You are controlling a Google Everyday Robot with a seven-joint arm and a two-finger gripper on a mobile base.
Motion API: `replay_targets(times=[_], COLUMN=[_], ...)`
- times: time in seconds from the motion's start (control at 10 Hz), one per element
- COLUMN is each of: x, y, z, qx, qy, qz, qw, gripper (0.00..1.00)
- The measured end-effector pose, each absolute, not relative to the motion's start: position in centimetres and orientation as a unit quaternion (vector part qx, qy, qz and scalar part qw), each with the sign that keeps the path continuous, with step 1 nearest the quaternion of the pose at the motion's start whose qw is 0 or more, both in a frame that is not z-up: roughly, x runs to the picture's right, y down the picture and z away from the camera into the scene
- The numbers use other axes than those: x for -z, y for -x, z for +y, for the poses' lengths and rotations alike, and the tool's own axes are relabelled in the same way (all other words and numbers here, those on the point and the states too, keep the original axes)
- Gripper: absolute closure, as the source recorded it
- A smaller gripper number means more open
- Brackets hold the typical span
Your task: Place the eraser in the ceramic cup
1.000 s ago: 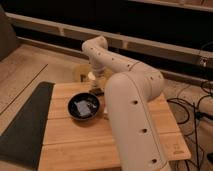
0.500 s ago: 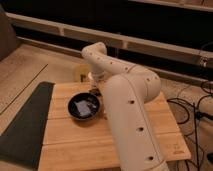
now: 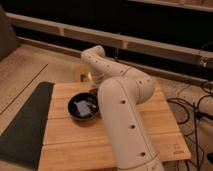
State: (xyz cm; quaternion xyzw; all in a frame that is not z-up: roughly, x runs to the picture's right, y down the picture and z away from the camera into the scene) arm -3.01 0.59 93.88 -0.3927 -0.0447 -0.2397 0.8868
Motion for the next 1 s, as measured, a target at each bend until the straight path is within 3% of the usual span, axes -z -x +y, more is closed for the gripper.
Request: replay_targets(times=[0.4, 1.0], x=[-95.4, -97.0], y=[6.9, 7.1], z=[-0.2, 2.2], qx=[0.277, 0.28], qy=[0.333, 0.323], qz=[-0.113, -0.169], qw=[0.894, 0.888], gripper=[0.35, 0.35])
